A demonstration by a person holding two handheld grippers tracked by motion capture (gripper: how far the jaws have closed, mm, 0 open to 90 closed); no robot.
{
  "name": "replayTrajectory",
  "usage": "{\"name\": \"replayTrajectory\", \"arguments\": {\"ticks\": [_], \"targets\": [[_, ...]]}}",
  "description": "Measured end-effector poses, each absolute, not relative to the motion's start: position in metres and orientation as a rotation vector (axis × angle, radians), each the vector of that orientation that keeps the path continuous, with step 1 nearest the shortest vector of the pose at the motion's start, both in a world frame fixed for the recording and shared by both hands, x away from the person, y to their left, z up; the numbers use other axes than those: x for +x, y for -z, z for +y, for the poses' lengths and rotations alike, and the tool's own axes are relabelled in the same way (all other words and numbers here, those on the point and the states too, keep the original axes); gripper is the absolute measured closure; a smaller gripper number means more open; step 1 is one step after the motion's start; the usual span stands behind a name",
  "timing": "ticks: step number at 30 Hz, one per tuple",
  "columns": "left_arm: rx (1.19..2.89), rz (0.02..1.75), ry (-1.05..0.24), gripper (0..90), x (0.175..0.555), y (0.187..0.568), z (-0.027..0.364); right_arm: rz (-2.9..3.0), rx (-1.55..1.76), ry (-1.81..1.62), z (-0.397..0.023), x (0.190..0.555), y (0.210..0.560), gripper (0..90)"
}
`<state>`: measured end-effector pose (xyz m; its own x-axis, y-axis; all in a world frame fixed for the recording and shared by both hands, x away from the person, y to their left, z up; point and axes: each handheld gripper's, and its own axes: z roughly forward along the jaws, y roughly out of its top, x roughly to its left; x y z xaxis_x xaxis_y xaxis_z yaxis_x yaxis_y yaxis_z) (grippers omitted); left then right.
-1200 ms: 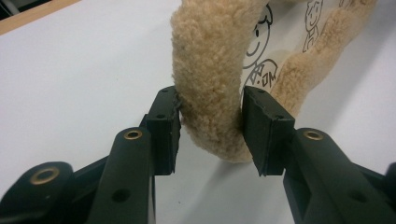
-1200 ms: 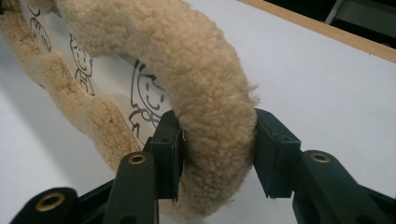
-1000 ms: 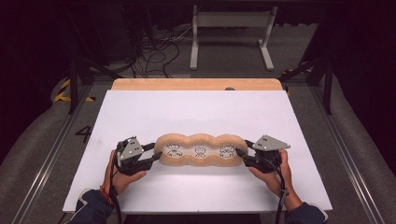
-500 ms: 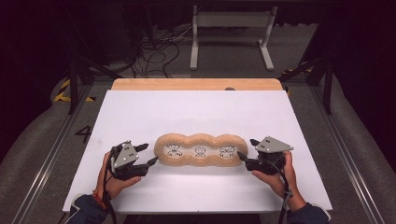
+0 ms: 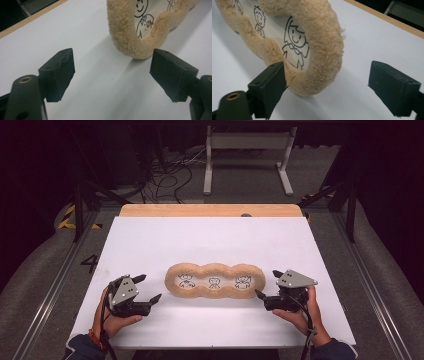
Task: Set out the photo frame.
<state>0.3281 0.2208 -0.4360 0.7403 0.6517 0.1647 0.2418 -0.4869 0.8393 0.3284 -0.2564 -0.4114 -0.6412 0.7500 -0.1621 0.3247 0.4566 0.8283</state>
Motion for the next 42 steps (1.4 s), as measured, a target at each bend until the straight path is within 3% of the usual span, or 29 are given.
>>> {"name": "replayTrajectory", "arguments": {"ticks": [7,21,42], "targets": [[2.062,0.704,-0.579,15.7,0.327,0.44,0.229,2.181,0.9,-1.142,-0.268,0.323,0.415,8.2],[2.066,0.698,-0.558,8.4,0.319,0.446,0.243,2.156,0.93,-1.024,-0.287,0.311,0.422,11.0],[2.047,0.776,-0.559,7.9,0.311,0.457,0.279,2.042,1.032,-0.972,-0.326,0.293,0.433,12.0]]}}
